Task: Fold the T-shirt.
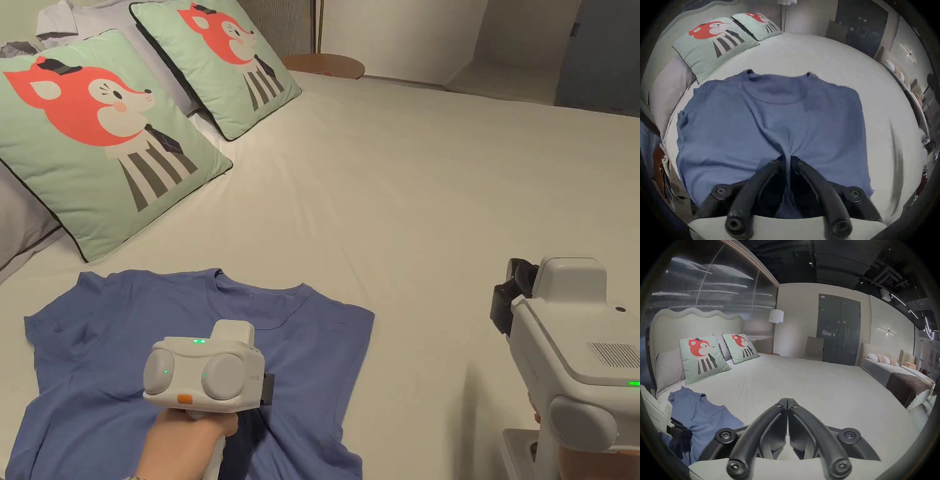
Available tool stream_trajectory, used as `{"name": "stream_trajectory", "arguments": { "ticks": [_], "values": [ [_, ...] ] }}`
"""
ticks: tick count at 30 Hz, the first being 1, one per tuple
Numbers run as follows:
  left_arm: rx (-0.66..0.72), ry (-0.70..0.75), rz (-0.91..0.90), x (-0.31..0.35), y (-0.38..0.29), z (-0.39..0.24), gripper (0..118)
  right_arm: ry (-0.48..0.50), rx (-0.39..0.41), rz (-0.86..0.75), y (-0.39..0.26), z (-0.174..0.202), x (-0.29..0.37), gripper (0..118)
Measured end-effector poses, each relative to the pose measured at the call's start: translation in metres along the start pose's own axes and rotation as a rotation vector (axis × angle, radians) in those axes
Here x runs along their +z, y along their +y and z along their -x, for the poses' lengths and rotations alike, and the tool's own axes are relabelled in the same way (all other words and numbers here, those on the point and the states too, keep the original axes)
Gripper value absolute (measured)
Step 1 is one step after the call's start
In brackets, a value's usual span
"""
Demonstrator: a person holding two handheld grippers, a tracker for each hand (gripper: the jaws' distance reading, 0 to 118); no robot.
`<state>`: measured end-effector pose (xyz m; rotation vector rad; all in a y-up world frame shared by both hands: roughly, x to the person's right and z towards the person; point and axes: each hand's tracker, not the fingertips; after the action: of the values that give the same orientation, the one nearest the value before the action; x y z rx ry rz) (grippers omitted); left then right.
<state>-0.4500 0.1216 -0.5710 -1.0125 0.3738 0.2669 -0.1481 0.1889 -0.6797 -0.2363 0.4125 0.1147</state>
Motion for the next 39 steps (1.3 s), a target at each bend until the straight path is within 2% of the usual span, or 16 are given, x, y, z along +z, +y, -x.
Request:
{"name": "stream_trajectory", "arguments": {
  "ticks": [5,10,17,25,28,32,39],
  "values": [
    [0.007,-0.004,-0.112,0.037,0.015,-0.007,2,-0.020,-0.018,-0.030,0.008,-0.015,0.016,1],
    [0.010,-0.085,-0.294,0.100,0.031,-0.027,2,-0.055,-0.043,-0.078,0.021,-0.036,0.049,1],
    [-0.106,-0.240,-0.560,0.179,0.049,-0.094,2,-0.138,-0.071,-0.153,0.029,-0.083,0.102,1],
    [-0.249,-0.487,-0.716,0.235,0.048,-0.200,2,-0.287,-0.098,-0.217,0.026,-0.153,0.160,1],
    [-0.308,-0.595,-0.682,0.233,0.036,-0.242,2,-0.347,-0.106,-0.225,0.024,-0.175,0.182,1],
    [-0.382,-0.686,-0.502,0.191,0.003,-0.297,2,-0.417,-0.123,-0.220,0.011,-0.205,0.204,1],
    [-0.511,-0.705,-0.135,0.093,-0.092,-0.349,2,-0.473,-0.128,-0.177,-0.010,-0.227,0.223,1]
  ]
}}
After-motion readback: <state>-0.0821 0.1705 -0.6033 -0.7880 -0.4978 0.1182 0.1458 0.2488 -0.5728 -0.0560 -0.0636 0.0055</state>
